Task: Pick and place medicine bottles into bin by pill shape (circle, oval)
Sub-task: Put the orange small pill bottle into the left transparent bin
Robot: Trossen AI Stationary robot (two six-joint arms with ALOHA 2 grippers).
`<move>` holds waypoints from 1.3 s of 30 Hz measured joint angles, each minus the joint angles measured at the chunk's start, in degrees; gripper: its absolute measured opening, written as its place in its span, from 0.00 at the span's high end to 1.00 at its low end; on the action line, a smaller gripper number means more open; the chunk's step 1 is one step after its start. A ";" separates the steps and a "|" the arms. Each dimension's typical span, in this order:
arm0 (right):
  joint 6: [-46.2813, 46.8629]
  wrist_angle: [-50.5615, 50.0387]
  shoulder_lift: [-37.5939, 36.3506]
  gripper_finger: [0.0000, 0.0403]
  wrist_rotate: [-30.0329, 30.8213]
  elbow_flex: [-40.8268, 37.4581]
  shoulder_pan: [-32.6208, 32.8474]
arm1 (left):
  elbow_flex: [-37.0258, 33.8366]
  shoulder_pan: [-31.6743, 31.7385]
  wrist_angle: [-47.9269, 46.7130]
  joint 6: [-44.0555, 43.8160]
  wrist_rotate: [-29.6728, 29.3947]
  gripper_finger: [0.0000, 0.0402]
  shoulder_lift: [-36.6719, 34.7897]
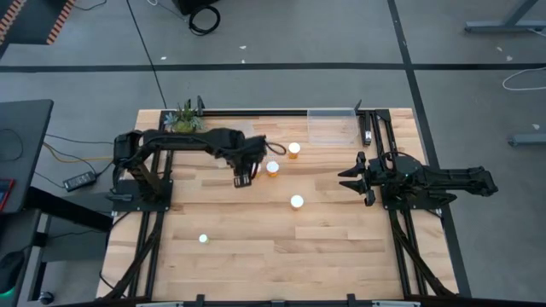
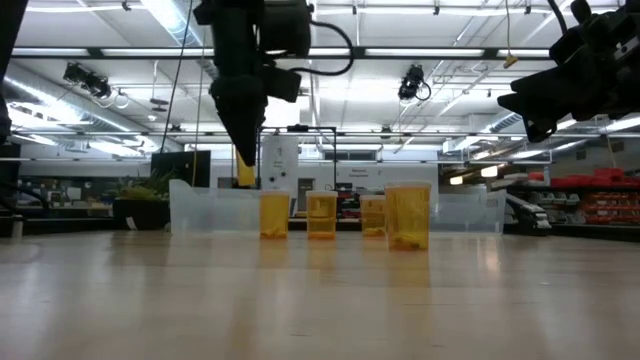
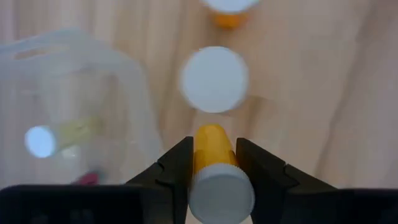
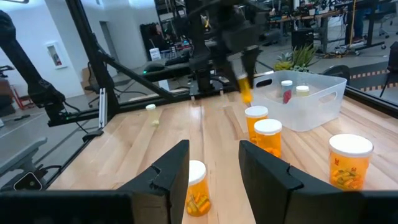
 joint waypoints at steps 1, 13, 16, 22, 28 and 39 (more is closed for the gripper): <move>0.01 0.00 0.00 0.64 0.00 0.00 0.00 | 0.00 1.03 0.34 0.49 0.02 0.67 0.00; -0.01 0.00 0.00 0.64 -0.01 0.00 0.00 | 0.00 10.44 5.60 2.83 0.02 0.70 0.00; -0.01 0.00 0.00 0.64 -0.01 0.00 -0.02 | 0.00 11.72 6.65 2.83 0.02 0.67 0.19; 0.00 0.02 0.02 0.64 -0.01 0.00 -0.01 | 0.02 12.60 5.99 2.81 0.08 0.69 0.76; -0.01 0.03 0.02 0.64 -0.01 0.00 0.00 | 0.00 12.54 1.37 2.51 0.23 0.70 0.74; 0.00 0.00 0.02 0.64 0.00 0.00 -0.01 | 0.00 12.55 -5.80 -0.28 0.08 0.71 0.74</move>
